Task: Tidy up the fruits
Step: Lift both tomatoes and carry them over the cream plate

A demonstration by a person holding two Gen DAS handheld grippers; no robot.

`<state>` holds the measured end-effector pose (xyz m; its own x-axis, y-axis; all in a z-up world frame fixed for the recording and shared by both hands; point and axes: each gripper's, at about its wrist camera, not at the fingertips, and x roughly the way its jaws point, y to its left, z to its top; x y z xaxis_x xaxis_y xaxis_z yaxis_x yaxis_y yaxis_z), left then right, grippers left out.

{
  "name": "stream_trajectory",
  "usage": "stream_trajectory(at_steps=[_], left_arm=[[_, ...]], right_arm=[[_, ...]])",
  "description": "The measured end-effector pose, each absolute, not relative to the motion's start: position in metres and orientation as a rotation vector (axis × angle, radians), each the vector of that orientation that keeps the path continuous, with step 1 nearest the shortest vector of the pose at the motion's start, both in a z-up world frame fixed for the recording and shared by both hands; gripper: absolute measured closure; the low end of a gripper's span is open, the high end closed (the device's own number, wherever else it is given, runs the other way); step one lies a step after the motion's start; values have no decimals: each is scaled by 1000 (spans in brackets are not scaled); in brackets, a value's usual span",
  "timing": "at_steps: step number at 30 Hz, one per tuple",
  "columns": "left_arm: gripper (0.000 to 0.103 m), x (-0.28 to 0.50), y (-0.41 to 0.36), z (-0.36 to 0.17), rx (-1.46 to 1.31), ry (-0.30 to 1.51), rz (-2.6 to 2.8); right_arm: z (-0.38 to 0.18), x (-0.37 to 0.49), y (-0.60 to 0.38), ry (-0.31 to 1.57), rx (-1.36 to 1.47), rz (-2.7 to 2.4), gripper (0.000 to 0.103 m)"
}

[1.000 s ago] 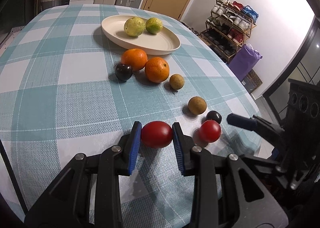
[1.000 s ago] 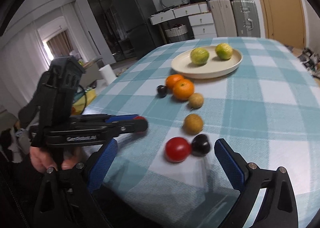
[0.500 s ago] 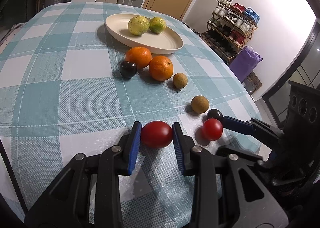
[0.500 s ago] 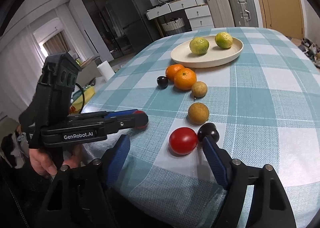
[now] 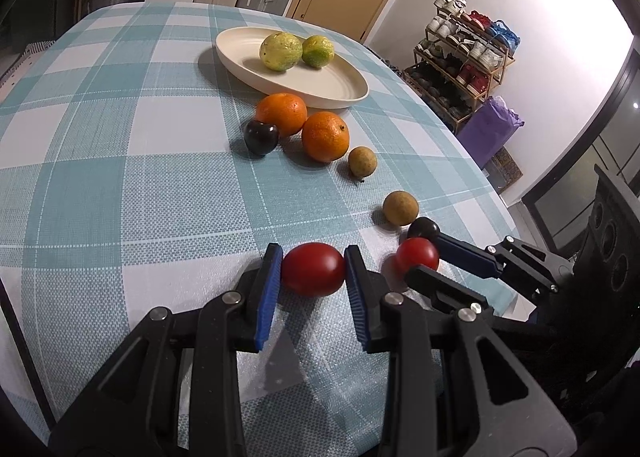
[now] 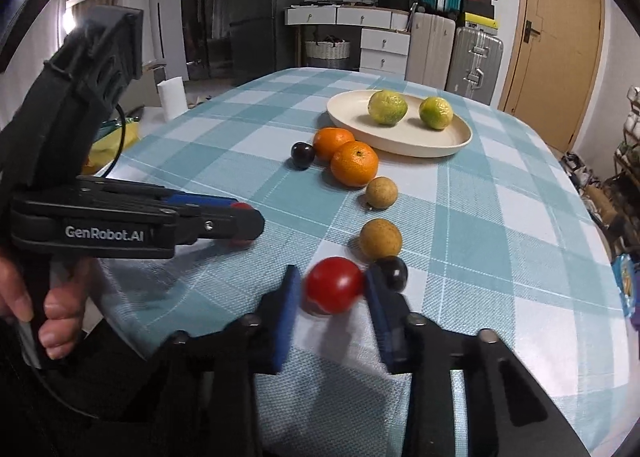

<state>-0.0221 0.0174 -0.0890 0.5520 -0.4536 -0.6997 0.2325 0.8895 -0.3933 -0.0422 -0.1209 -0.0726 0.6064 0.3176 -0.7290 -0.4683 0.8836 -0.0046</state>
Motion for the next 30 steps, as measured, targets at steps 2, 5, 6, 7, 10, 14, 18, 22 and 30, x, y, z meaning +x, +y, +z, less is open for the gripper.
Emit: stream_trajectory(at_steps=[2,5,6,7,10,14,18,22,30], left_arm=[[75,-22,18,-89,-270,899,-410],[75,-22,19,-89,-272,899,-407],[75,-23,20,-89,-273,898,-405],[75,-23,21,-89,-273,898,-404],[75,-22,22,-89,-275,897,-396],[75,-22,25,-89,-278,897,-387],[75,-20,27,-87,-277,893,-377],[75,-16,30,-82,-277,883,-368],[75,-3,38,-63,-262,852,-351]], right_arm=[[-73,-42,-121,796,-202,460,72],[-71,-41,-126,800,-157,478,73],[-71,-40,-127,798,-147,478,73],[-69,-39,-129,793,-136,479,73],[-65,-38,-132,784,-100,493,73],[-60,-37,-135,774,-62,512,73],[-54,-35,-142,755,-9,532,73],[-44,-35,-146,717,3,543,73],[-28,-13,-159,683,61,553,73]])
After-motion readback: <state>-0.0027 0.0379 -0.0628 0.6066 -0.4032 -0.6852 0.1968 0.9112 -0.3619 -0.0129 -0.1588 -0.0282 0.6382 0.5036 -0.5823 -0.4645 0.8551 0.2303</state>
